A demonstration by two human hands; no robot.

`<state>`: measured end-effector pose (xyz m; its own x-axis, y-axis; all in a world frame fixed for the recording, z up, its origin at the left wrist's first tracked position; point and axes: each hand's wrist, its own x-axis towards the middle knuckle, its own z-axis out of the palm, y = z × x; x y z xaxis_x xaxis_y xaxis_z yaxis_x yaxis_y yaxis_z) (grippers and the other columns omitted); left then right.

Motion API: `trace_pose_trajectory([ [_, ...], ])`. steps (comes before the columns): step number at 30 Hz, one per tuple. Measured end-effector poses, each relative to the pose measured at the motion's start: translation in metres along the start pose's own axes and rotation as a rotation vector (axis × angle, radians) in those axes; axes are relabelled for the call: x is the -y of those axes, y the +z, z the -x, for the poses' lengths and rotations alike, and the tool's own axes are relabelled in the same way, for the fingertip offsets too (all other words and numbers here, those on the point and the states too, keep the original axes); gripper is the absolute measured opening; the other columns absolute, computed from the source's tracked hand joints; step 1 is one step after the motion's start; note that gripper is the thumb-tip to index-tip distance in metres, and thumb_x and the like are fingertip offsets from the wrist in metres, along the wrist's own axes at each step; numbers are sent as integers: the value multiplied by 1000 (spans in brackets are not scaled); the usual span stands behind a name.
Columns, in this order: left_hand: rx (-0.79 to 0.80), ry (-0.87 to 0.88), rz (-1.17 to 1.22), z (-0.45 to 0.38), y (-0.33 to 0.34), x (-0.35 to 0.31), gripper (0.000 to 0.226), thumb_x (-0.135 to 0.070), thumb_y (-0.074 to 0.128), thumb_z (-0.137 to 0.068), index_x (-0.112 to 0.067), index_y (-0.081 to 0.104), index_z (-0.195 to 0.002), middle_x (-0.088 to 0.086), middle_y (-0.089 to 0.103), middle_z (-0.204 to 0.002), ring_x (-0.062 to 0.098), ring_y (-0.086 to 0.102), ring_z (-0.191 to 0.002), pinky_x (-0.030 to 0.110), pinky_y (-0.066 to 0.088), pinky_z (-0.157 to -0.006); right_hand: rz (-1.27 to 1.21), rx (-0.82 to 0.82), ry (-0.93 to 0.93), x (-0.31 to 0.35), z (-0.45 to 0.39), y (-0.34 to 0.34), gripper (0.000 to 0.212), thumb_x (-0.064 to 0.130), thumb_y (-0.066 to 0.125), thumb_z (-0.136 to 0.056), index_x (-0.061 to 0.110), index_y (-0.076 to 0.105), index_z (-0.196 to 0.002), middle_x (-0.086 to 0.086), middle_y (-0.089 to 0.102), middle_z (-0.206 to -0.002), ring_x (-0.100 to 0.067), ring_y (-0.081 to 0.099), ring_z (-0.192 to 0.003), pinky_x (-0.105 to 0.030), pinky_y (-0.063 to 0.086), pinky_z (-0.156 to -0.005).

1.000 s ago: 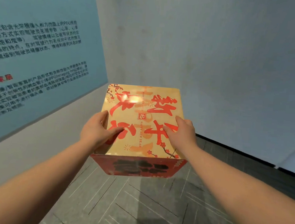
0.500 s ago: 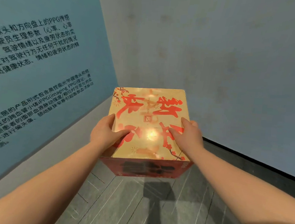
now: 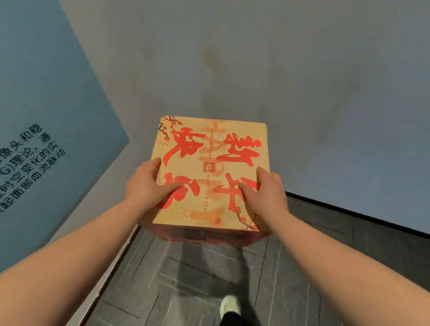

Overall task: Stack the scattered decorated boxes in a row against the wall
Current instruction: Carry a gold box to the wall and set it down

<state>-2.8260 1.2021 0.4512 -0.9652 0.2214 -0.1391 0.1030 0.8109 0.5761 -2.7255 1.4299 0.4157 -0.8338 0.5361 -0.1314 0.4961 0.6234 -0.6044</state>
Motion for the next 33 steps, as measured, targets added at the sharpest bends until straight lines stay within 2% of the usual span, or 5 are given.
trace_pose_trajectory([
  [12,82,-14,-63,-246,94,64,70,-51,72,-75,-23,44,-133,-3,54,-125,19,51,-117,36,45,-82,-59,108,177,-15,-223,143,55,50,58,-89,21,44,-134,-7,47,-127,-25,49,-116,-45,50,-95],
  [17,168,-27,-69,-320,151,112,58,-51,72,-75,-25,50,-121,-4,57,-114,17,52,-109,38,48,-86,50,78,195,-37,-280,212,52,45,61,-89,17,47,-130,-10,50,-119,-25,52,-107,-38,51,-85],
  [22,261,-61,-139,-393,207,155,71,-45,71,-80,-21,39,-139,2,48,-131,23,46,-121,37,42,-93,38,134,310,-57,-333,284,47,44,59,-90,23,43,-129,-7,46,-117,-20,54,-100,-30,48,-70],
  [27,339,-39,-235,-448,267,219,85,-53,67,-79,-27,25,-147,-2,34,-148,21,41,-130,41,40,-102,0,110,412,-82,-359,363,42,38,61,-90,21,47,-126,-7,46,-118,-24,50,-109,-35,45,-89],
  [33,416,-58,-157,-497,324,285,91,-48,72,-77,-29,20,-149,-3,26,-152,21,37,-133,43,37,-106,-28,108,512,-99,-389,443,55,33,66,-89,22,40,-137,-13,44,-126,-30,41,-123,-39,39,-101],
])
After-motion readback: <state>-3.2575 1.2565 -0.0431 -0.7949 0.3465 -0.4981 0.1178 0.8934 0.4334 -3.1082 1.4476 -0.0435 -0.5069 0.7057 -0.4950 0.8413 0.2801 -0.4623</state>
